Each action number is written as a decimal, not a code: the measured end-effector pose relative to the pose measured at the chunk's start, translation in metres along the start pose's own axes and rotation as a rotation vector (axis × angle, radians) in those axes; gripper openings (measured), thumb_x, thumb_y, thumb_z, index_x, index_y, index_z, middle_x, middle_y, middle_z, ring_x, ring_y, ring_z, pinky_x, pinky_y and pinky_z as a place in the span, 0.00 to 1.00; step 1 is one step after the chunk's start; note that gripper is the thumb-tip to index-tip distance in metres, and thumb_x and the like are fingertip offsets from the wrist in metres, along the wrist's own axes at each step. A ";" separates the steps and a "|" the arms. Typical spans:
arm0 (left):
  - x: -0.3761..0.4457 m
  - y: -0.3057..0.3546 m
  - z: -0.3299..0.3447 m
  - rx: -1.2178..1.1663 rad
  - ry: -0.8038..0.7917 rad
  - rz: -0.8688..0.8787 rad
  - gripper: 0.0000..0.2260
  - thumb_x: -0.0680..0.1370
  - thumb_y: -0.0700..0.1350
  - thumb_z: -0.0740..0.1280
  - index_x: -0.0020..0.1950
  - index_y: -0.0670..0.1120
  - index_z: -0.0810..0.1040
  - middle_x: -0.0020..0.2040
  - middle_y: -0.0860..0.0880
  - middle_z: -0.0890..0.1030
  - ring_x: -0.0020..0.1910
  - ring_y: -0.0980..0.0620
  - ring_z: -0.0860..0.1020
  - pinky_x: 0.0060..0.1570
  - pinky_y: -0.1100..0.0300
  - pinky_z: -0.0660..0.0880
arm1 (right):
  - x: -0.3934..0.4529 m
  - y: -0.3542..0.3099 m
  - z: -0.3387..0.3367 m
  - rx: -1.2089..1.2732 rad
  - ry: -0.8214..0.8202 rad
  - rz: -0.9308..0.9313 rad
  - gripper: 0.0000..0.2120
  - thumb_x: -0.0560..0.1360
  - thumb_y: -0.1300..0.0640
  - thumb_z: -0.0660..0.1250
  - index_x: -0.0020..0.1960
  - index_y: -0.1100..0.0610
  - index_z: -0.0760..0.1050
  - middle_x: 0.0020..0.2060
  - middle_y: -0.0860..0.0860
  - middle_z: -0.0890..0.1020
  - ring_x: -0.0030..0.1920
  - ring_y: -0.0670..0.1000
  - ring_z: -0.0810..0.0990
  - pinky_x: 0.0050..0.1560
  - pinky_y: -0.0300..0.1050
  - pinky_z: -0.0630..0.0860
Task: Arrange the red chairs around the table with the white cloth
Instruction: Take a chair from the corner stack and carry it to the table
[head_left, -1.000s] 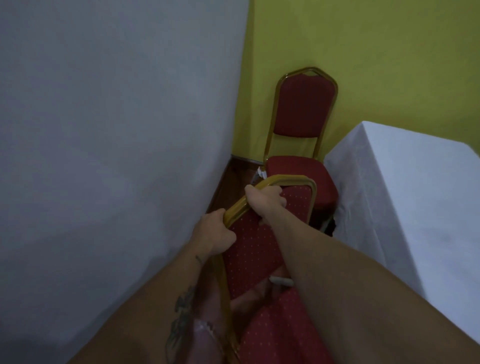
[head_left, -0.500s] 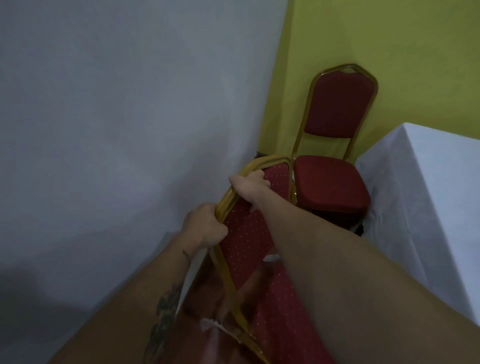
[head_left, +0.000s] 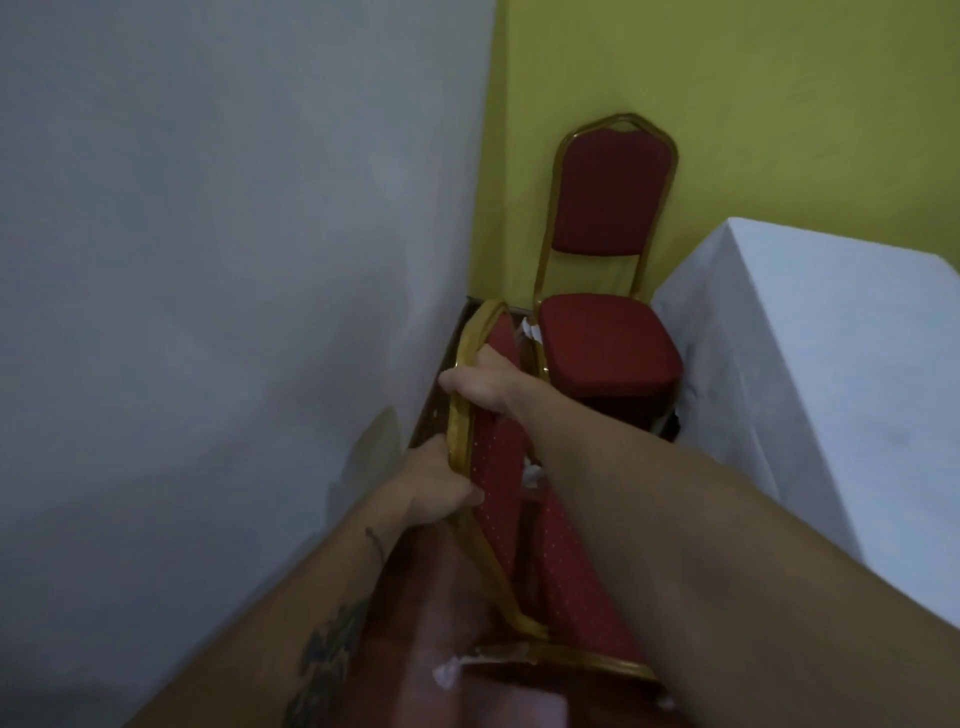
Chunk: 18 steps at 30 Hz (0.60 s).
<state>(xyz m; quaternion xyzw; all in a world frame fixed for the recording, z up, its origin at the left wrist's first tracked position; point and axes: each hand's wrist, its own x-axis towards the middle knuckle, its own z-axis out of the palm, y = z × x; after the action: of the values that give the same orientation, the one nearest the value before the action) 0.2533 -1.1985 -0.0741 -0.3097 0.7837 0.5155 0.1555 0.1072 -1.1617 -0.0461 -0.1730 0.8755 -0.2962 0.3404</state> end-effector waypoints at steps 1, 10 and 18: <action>0.000 0.000 0.013 -0.028 -0.045 0.018 0.35 0.61 0.53 0.79 0.65 0.55 0.70 0.56 0.52 0.82 0.53 0.49 0.83 0.52 0.49 0.82 | -0.009 0.009 -0.006 0.001 0.005 -0.007 0.45 0.61 0.40 0.69 0.74 0.58 0.66 0.69 0.57 0.74 0.68 0.61 0.73 0.67 0.60 0.72; -0.021 0.012 0.020 -0.170 0.043 -0.021 0.10 0.78 0.33 0.63 0.57 0.41 0.77 0.46 0.44 0.80 0.40 0.51 0.78 0.38 0.58 0.72 | -0.101 0.091 0.002 0.040 0.097 0.018 0.48 0.67 0.46 0.68 0.80 0.51 0.48 0.72 0.58 0.69 0.69 0.64 0.72 0.68 0.60 0.71; -0.002 0.064 0.021 -0.181 0.145 0.108 0.15 0.78 0.46 0.66 0.62 0.40 0.78 0.54 0.42 0.82 0.49 0.45 0.81 0.43 0.53 0.78 | -0.146 0.125 0.011 -0.052 0.112 0.103 0.42 0.73 0.48 0.67 0.81 0.56 0.53 0.74 0.61 0.68 0.73 0.66 0.68 0.71 0.60 0.69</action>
<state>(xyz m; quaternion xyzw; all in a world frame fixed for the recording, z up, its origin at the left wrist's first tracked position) 0.2124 -1.1613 -0.0364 -0.3161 0.7587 0.5681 0.0418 0.2054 -0.9964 -0.0600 -0.1197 0.9083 -0.2649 0.3009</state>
